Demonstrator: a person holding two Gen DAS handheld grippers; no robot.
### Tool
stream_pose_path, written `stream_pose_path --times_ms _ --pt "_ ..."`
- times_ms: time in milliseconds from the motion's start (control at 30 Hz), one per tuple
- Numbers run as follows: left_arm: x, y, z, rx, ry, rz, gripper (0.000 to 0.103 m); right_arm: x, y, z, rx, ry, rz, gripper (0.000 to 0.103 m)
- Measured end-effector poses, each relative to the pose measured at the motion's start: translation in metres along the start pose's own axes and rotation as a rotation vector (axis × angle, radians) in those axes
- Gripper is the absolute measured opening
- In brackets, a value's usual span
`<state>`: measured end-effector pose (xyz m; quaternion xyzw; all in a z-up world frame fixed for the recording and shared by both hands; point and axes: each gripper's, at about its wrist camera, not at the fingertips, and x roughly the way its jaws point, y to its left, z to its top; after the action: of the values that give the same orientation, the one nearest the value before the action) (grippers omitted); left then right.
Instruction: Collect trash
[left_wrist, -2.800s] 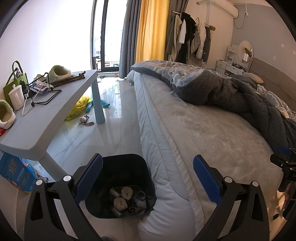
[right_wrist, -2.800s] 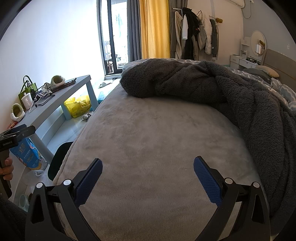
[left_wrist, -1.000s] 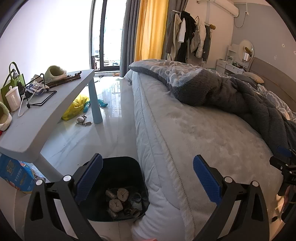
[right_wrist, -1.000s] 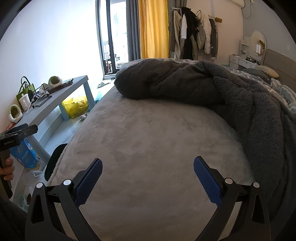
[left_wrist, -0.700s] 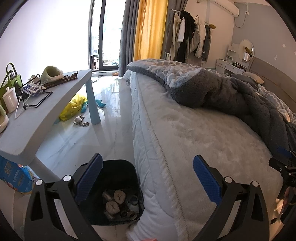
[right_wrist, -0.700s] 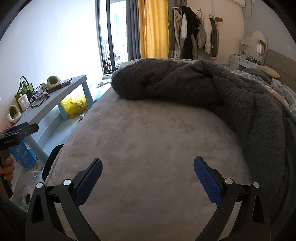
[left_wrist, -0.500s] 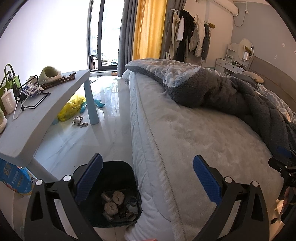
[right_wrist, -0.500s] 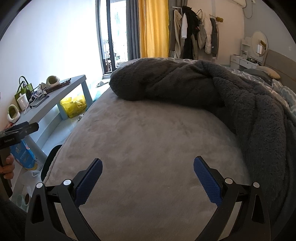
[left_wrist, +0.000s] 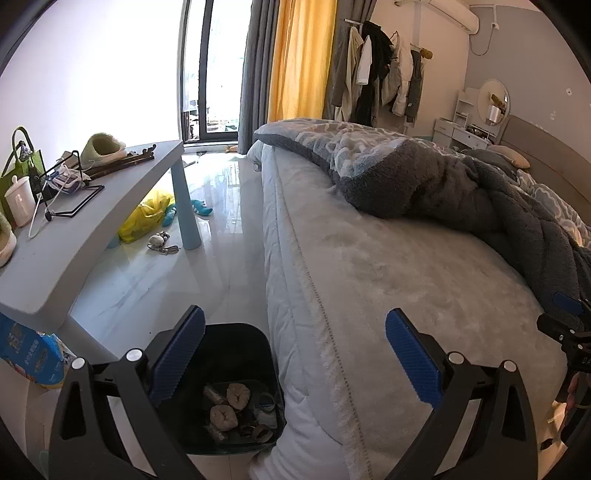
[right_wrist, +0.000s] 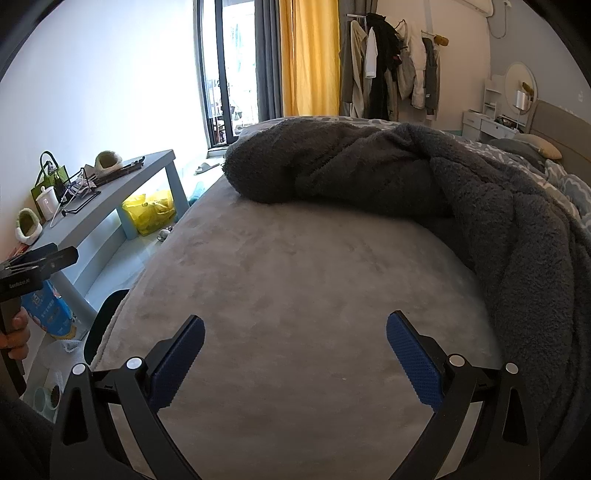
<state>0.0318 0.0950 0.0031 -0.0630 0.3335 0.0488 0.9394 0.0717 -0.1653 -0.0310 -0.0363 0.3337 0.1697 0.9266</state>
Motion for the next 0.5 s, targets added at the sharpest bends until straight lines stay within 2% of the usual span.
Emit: stream_pose_path --times_ms 500 --pt "-0.011 0.008 -0.006 0.01 0.013 -0.016 0.1 -0.006 0.014 -0.008 -0.001 0.0 0.003 0.1"
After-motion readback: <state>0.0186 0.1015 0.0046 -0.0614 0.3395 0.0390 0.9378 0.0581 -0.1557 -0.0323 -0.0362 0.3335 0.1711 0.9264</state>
